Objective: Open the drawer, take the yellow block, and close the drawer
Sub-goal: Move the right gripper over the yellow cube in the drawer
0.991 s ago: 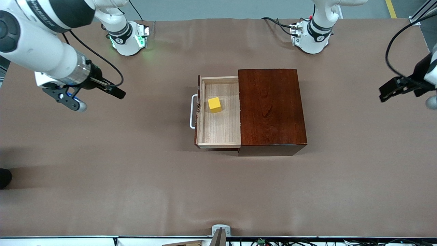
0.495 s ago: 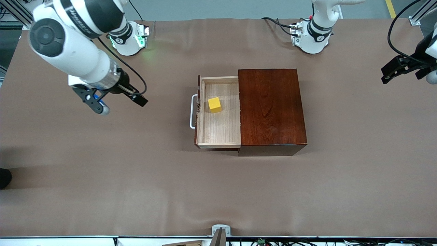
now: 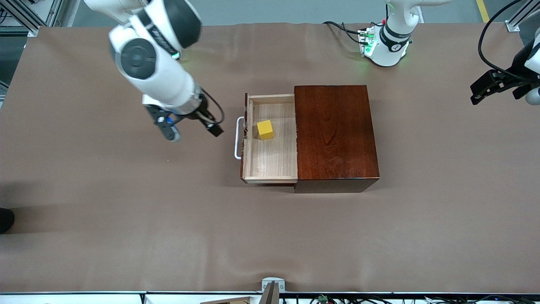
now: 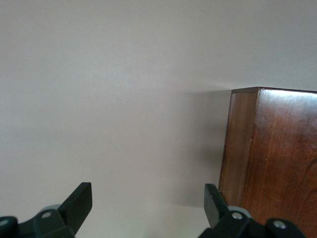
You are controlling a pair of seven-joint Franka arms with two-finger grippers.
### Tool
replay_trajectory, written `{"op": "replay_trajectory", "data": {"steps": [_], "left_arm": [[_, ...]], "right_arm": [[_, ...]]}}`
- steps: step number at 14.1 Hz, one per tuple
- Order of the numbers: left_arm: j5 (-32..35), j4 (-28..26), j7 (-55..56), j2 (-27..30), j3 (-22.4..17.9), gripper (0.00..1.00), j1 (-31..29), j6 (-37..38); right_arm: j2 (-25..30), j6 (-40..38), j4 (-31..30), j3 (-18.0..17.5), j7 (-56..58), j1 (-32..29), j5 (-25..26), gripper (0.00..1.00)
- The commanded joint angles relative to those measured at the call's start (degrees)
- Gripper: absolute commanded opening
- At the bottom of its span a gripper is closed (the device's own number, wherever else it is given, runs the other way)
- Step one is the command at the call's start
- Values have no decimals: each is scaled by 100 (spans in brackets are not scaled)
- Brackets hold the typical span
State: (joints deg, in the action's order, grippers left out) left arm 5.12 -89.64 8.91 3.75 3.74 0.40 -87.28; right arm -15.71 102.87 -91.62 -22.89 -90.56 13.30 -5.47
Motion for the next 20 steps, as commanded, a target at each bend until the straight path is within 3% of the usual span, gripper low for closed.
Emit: {"op": "replay_trajectory", "data": {"steps": [1, 9, 20], "left_arm": [[33, -124, -126, 126, 57, 100, -110, -79], [24, -115, -126, 126, 75, 100, -102, -70], [16, -107, -126, 126, 92, 100, -102, -79]], "right_arm": [[-388, 285, 135, 21, -873, 444, 151, 100], [-1065, 1102, 162, 30, -2571, 981, 222, 100], [-1655, 1525, 144, 74, -3134, 1298, 723, 100]]}}
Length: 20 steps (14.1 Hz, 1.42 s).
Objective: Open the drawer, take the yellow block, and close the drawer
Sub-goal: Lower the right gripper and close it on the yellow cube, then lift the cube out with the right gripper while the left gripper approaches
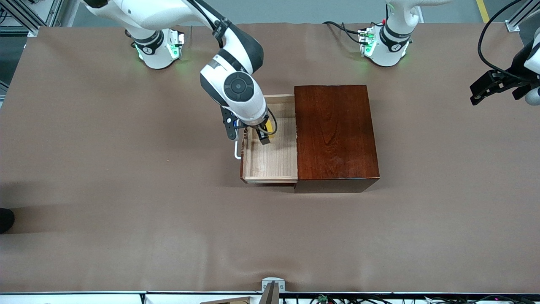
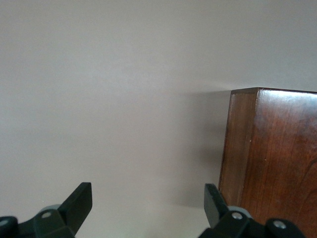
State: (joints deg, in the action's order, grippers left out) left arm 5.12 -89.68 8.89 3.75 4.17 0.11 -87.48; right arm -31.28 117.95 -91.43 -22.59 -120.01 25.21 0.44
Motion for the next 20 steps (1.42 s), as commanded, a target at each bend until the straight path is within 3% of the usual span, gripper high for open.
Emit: {"op": "replay_trajectory", "data": {"steps": [1, 5, 6, 7, 8, 9, 15, 20], "left_arm": [[16, -102, -124, 126, 40, 100, -73, -59], [16, -102, -124, 126, 31, 100, -73, -67], [16, -102, -124, 126, 40, 100, -73, -67], [16, -102, -124, 126, 40, 100, -73, -67], [16, -102, -124, 126, 40, 100, -73, -67], [16, -102, -124, 126, 40, 100, -73, -67], [16, -102, -124, 126, 40, 100, -73, -85], [16, -102, -124, 126, 40, 100, -73, -85]], "right_arm": [[-158, 35, 125, 45, -198, 125, 131, 100], [-256, 255, 99, 53, -418, 213, 167, 100], [-256, 272, 90, 53, -409, 213, 167, 81], [-256, 281, 107, 45, -357, 230, 167, 45], [-256, 290, 125, 45, -321, 239, 158, 17], [-247, 316, 134, 45, -312, 239, 158, 0], [-212, 168, 511, 18, -330, 143, 88, 0], [-194, -701, 1327, 27, 29, -33, 79, 0]]}}
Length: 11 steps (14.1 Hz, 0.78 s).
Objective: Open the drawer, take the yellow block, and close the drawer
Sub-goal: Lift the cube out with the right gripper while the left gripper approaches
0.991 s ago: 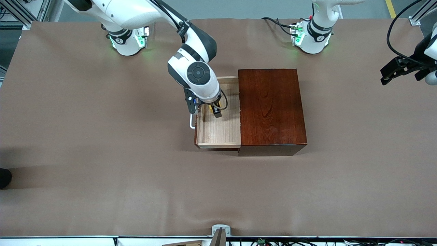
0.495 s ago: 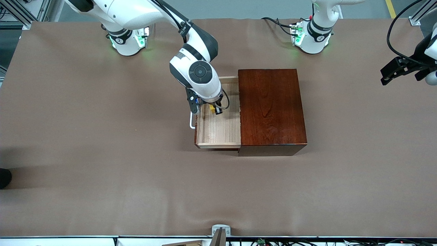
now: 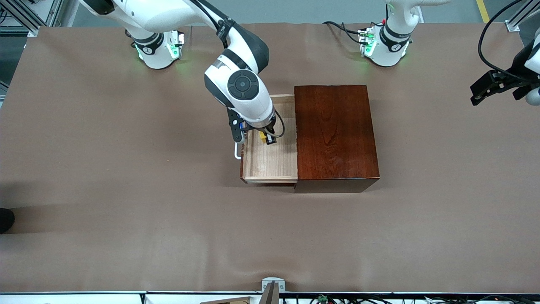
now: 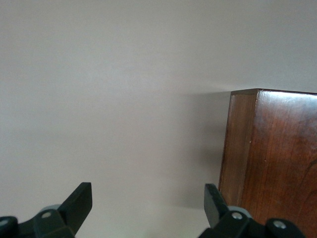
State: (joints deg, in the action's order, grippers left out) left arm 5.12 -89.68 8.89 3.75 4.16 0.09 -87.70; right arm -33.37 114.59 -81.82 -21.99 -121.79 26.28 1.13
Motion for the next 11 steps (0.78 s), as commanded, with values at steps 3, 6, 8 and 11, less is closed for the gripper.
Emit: {"op": "replay_trajectory", "data": {"steps": [3, 6, 8, 11], "left_arm": [[16, -102, -124, 117, 42, 100, -70, -63], [-168, -85, -37, 109, 59, 100, -53, -63], [-362, 3, 78, 73, 76, 100, -1, -37], [-371, 65, 341, 38, 339, 100, 26, -36]], "right_arm": [[67, -884, 728, -59, 803, -474, 1, 0], [234, -964, 737, -68, 1542, -817, -25, 0], [304, -1182, 728, -68, 2173, -1132, -26, 0], [331, -1754, 711, -59, 3420, -1616, -17, 0]]}}
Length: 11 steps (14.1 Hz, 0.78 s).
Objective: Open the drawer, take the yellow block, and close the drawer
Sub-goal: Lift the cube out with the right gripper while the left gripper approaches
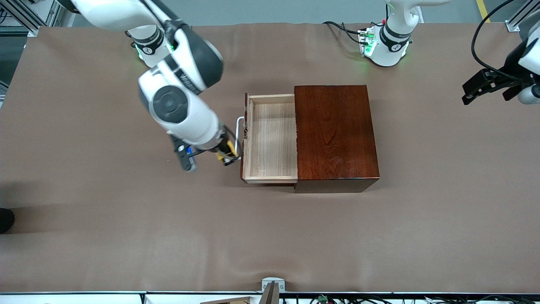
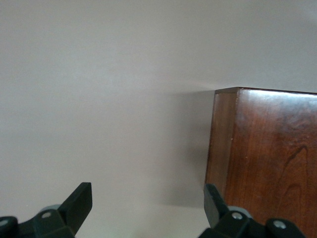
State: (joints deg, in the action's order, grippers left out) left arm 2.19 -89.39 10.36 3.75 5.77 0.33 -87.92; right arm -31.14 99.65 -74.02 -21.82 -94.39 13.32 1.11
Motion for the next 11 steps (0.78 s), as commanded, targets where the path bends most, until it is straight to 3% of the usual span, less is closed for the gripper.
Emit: {"op": "replay_trajectory", "data": {"steps": [1, 4, 8, 10, 11], "left_arm": [[-78, 45, 273, 29, 275, 100, 10, -14], [-78, 325, 606, -189, 827, 100, 28, -14], [-52, 588, 2282, -768, 2057, 100, 133, -75], [1, 914, 3274, -1339, 2507, 100, 518, -233], [10, 1002, 3776, -1577, 2526, 100, 842, -478]], "right_arm": [[126, -366, -95, -60, 1059, -443, -14, 0], [152, -577, -244, -42, 2342, -900, -6, 0], [310, -622, -727, 2, 4415, -1576, 64, 0], [293, -578, -894, 177, 5540, -1919, 73, 0], [276, -526, -991, 308, 6085, -2034, 73, 0]]}}
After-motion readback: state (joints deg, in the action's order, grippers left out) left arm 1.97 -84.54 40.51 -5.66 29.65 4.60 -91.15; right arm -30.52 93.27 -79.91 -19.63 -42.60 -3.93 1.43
